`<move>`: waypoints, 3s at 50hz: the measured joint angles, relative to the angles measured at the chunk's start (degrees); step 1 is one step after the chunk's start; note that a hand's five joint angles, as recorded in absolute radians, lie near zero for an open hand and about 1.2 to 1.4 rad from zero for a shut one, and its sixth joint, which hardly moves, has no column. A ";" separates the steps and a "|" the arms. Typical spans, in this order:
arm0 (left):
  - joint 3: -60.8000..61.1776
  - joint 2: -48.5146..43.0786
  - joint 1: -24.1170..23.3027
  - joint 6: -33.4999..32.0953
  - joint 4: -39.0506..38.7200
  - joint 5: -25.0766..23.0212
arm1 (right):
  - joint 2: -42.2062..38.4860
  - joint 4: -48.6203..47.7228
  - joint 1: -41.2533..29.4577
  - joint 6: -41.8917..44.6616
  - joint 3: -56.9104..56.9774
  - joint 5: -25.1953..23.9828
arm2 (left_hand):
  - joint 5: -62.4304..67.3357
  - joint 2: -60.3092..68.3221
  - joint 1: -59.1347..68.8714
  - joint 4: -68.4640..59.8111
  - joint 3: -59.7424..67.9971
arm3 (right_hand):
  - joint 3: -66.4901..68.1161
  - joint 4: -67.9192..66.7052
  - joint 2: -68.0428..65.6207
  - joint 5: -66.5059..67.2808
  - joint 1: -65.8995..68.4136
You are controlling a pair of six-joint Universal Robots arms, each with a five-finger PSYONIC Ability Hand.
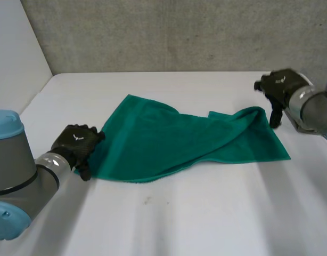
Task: Fold the laundry.
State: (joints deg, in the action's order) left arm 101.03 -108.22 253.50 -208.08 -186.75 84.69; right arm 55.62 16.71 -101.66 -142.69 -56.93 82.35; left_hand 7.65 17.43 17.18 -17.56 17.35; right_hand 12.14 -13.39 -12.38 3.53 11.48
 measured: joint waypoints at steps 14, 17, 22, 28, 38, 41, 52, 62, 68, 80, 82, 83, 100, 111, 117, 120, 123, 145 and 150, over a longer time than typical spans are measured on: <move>-5.25 -10.52 3.82 -4.24 -2.48 -3.55 | 8.26 -11.30 1.06 0.08 -28.87 -5.05 | 3.96 3.87 4.02 -3.85 4.01 | 0.00 0.00 0.00 0.04 0.00; -7.00 -12.37 4.79 -4.56 -2.36 -5.07 | 9.30 -14.03 1.33 0.12 -32.22 -5.08 | 4.03 3.98 4.03 -3.90 4.16 | 0.00 0.00 0.00 0.00 0.00; -8.88 -13.88 5.53 -4.85 -2.11 -6.19 | 10.24 -16.04 1.82 0.14 -35.41 -5.43 | 6.37 6.30 6.53 -6.29 6.40 | 0.00 0.00 0.00 0.00 0.00; -10.26 -15.22 5.72 -4.99 -1.78 -6.47 | 10.61 -16.78 2.48 0.08 -37.45 -6.25 | 8.26 8.25 8.46 -8.22 8.28 | 0.00 0.00 0.00 0.00 0.00; -12.44 -16.45 5.38 -4.82 -1.70 -6.43 | 10.74 -17.74 2.79 0.05 -38.88 -6.72 | 24.57 25.42 25.94 -25.05 25.27 | 0.00 0.00 0.00 0.00 0.00; -13.38 -17.10 5.08 -4.80 -1.66 -6.46 | 10.78 -17.78 2.75 0.05 -39.07 -6.71 | 26.28 26.93 27.28 -26.70 26.85 | 0.00 0.00 0.00 0.00 0.00; -14.14 -17.95 4.30 -4.69 1.55 -6.51 | 10.99 -17.77 2.78 0.04 -39.67 -6.70 | 15.63 13.38 14.25 -13.41 13.61 | 0.00 0.00 0.00 0.00 0.00; -9.88 -11.15 4.12 -4.52 6.26 -7.20 | 11.01 -17.78 2.92 0.05 -39.69 -6.71 | -0.05 0.94 2.33 -0.59 1.24 | 0.00 0.00 0.00 0.00 0.00; -8.98 -10.99 4.32 -4.87 6.37 -9.04 | 11.01 -17.82 2.87 0.05 -39.89 -6.73 | 0.14 0.95 2.34 -0.59 1.25 | 0.00 0.00 0.00 0.00 0.00; -9.69 -13.14 4.91 -5.09 5.92 -10.01 | 11.00 -17.86 2.81 0.12 -40.20 -6.77 | 4.81 4.66 4.71 -4.60 4.82 | 0.00 0.00 0.00 0.00 0.00; -9.99 -13.76 4.95 -5.11 5.86 -9.97 | 11.00 -17.86 2.82 0.13 -40.23 -6.77 | 5.15 5.00 4.91 -4.96 5.14 | 0.00 0.00 0.00 0.00 0.00; -10.06 -13.90 4.96 -5.11 5.85 -9.95 | 11.00 -17.86 2.82 0.13 -40.23 -6.77 | 5.15 5.01 4.91 -5.00 5.14 | 0.00 0.00 0.00 0.00 0.00; -11.50 -15.19 4.74 -5.18 4.69 -9.51 | 11.00 -17.85 2.65 0.14 -40.52 -6.77 | 34.10 35.65 25.83 -35.24 35.26 | 0.00 0.00 0.00 -0.01 0.00; -11.94 -15.03 4.25 -5.13 2.04 -9.23 | 11.01 -17.85 2.69 0.14 -40.86 -6.77 | 47.92 49.59 45.56 -49.79 49.31 | 0.00 0.00 0.00 -0.01 0.00; -11.74 -14.85 4.07 -5.12 1.14 -8.76 | 11.01 -17.78 2.76 0.12 -40.82 -6.74 | 48.48 50.76 45.56 -50.97 50.57 | 0.00 0.00 0.00 -0.02 0.00; -11.42 -13.97 4.01 -4.96 1.04 -7.84 | 11.14 -17.53 2.93 -0.07 -40.30 -6.58 | 48.48 50.76 45.56 -50.97 50.57 | 0.00 0.00 0.00 0.00 0.00; -10.70 -10.90 3.76 -4.41 1.01 -6.14 | 11.54 -16.61 3.91 -0.94 -39.03 -6.33 | 48.49 50.80 45.56 -50.97 50.58 | 0.00 0.00 0.00 0.00 0.00; -7.70 7.07 1.33 4.15 1.76 -4.09 | 0.43 -11.15 10.98 -5.80 -24.84 -14.25 | 48.48 50.96 45.56 -51.00 50.74 | 9.16 -7.85 -8.22 7.13 6.85; -8.03 8.13 0.72 4.89 1.89 -4.06 | -3.60 -10.16 10.97 -3.17 -20.71 -14.93 | 48.48 50.96 45.56 -51.00 50.74 | 9.39 -8.09 -8.51 7.64 7.03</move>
State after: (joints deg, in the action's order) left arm 93.00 -100.09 254.22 -203.19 -184.86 80.64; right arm 52.01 6.55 -90.69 -145.86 -77.63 67.43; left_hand 56.13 68.39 62.74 -68.56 68.09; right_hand 21.53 -21.47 -20.88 11.17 18.50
